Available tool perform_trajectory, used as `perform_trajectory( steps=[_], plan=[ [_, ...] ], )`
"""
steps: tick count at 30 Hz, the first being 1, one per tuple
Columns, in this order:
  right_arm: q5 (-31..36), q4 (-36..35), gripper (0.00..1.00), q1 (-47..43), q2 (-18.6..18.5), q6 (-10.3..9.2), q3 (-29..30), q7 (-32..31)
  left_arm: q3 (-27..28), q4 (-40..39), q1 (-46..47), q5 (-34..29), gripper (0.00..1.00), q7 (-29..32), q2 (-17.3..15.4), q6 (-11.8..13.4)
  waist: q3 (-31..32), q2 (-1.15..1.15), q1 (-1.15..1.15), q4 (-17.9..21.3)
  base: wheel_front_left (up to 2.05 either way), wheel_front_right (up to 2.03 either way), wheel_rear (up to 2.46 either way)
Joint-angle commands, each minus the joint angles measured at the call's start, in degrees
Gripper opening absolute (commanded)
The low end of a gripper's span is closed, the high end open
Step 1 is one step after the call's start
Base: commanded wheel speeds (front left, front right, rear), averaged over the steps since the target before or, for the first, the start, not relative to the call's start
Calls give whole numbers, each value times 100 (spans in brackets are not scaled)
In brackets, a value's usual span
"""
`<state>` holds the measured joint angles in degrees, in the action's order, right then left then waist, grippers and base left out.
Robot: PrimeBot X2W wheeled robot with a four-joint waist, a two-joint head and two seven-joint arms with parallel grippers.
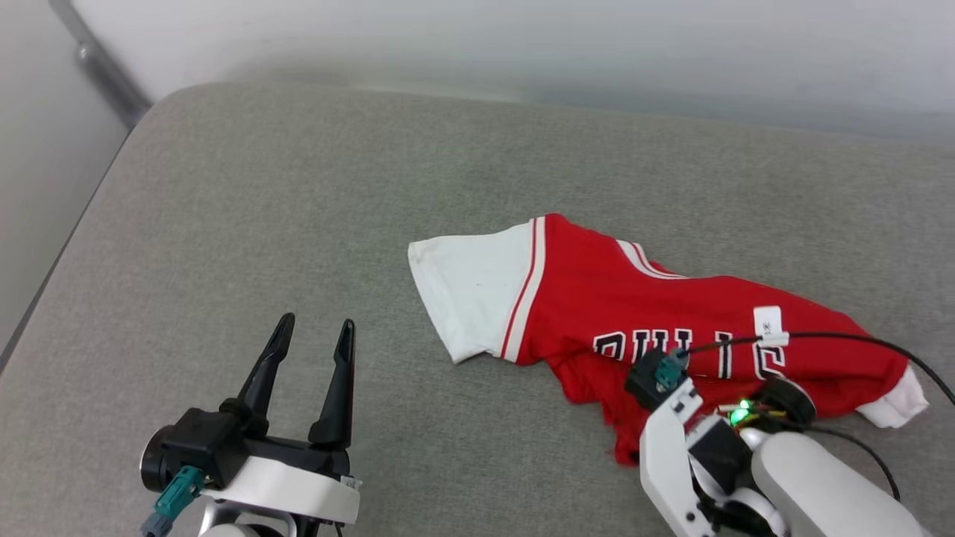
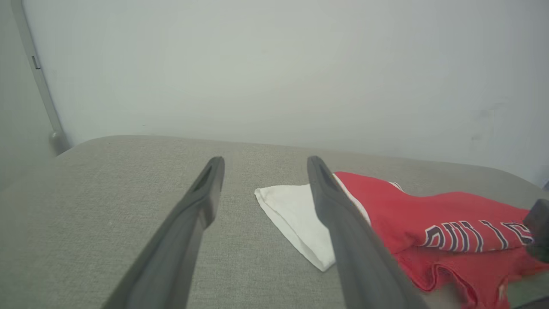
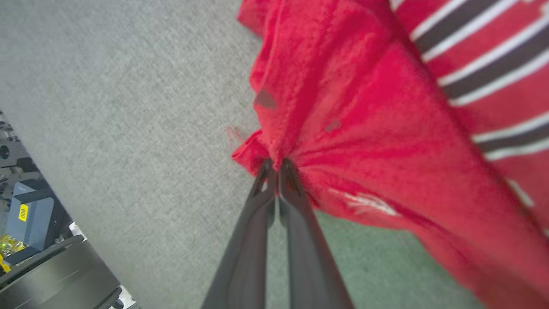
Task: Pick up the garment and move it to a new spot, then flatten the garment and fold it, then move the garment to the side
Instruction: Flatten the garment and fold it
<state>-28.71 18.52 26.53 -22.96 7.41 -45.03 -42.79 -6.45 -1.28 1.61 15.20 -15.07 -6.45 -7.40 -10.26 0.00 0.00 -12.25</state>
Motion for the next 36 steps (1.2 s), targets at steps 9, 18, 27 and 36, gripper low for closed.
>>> perform_trajectory(
  steps=[9,18,27,36],
  plan=[
    [-647,-1170,0,-1467,-1244,5,84,-558,87,25,-263,-50,100,-15,9,-6,521,0,0,679,0,0,0],
    [-729,-1861,0,-2730,-2104,7,728,-1232,134,8,-418,-78,100,-15,34,-7,718,0,0,912,0,0,0],
    [-363,-2295,100,-3142,-1630,7,1596,-873,117,11,-400,-69,100,-15,35,-7,713,0,0,1021,0,0,0],
    [-596,-2923,100,-2578,-771,7,2765,249,196,-54,-400,-48,100,-15,27,-7,721,0,0,1139,0,0,0]
  ],
)
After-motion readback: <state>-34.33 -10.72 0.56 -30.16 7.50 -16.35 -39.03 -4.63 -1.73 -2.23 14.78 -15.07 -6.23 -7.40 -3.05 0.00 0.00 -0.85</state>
